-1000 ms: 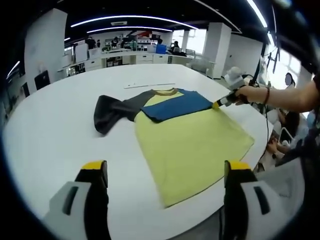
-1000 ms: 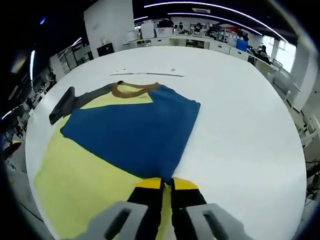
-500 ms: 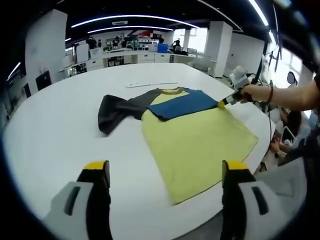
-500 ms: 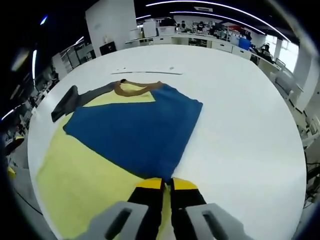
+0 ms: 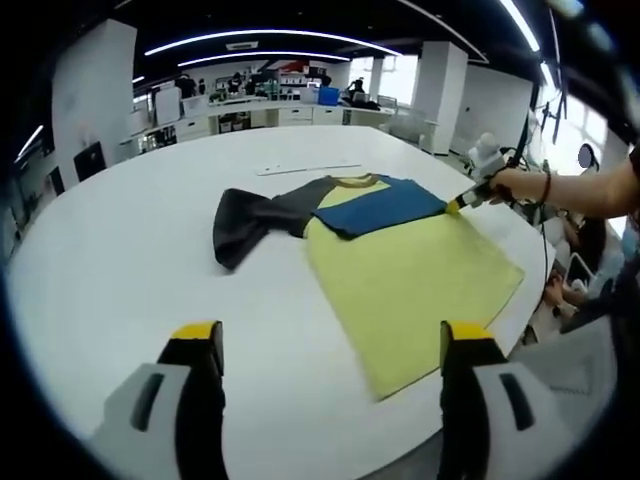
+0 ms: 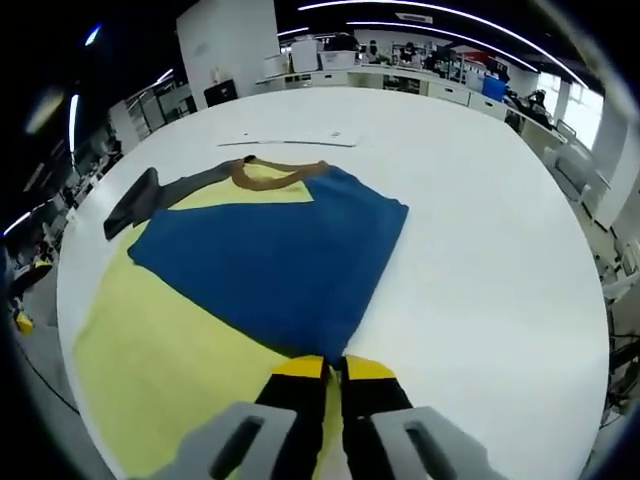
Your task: Fold the garment on the visible template until the final outline fits inside the template.
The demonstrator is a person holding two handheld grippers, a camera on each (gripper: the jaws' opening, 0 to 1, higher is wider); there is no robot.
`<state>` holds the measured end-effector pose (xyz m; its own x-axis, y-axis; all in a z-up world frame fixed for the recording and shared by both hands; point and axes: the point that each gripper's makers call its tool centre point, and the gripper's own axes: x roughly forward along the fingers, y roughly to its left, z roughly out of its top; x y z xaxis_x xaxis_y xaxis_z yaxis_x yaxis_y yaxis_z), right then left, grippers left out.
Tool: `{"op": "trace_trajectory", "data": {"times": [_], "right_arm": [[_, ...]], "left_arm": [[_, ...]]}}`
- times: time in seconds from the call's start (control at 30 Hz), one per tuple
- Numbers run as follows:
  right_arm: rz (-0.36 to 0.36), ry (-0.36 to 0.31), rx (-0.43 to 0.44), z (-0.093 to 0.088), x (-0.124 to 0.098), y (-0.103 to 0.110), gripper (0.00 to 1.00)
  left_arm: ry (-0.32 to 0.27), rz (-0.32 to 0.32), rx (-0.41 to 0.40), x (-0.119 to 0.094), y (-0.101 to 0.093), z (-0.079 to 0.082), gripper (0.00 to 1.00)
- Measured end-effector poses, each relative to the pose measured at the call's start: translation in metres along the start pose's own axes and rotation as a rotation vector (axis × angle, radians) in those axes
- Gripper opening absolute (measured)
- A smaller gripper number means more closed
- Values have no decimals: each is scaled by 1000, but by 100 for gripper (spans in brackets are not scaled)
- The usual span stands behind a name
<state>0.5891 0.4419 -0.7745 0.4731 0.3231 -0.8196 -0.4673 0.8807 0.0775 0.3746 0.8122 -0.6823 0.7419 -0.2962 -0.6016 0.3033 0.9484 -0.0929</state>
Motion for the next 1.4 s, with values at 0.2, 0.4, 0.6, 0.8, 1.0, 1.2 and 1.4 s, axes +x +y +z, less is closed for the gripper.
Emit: {"op": "trace_trajectory", "data": {"times": [0.2,0.4,0.6,0.8,1.0,1.2,1.4], "right_arm": [[-1,11,-11,-2,-3,-11,0],[-2,15,-10,-4,-7,-18,0],[8,15,-22,-7,-10,-11,1],[0,-16,-7,-8,-13,-11,17],[29,-75,-31,3,-21,-4,44],[96,-132,-79,19,-33,13,68],[157,-155,-104,27,-46,32,85]], "left_arm": [[3,9,5,2,5,0,85],[3,21,6,4,10,1,82],[-9,47,-3,7,19,5,76],[-19,81,-10,11,26,11,71],[-40,117,-38,14,33,18,67],[-55,129,-53,22,39,24,64],[-89,150,-65,32,49,35,59]]}}
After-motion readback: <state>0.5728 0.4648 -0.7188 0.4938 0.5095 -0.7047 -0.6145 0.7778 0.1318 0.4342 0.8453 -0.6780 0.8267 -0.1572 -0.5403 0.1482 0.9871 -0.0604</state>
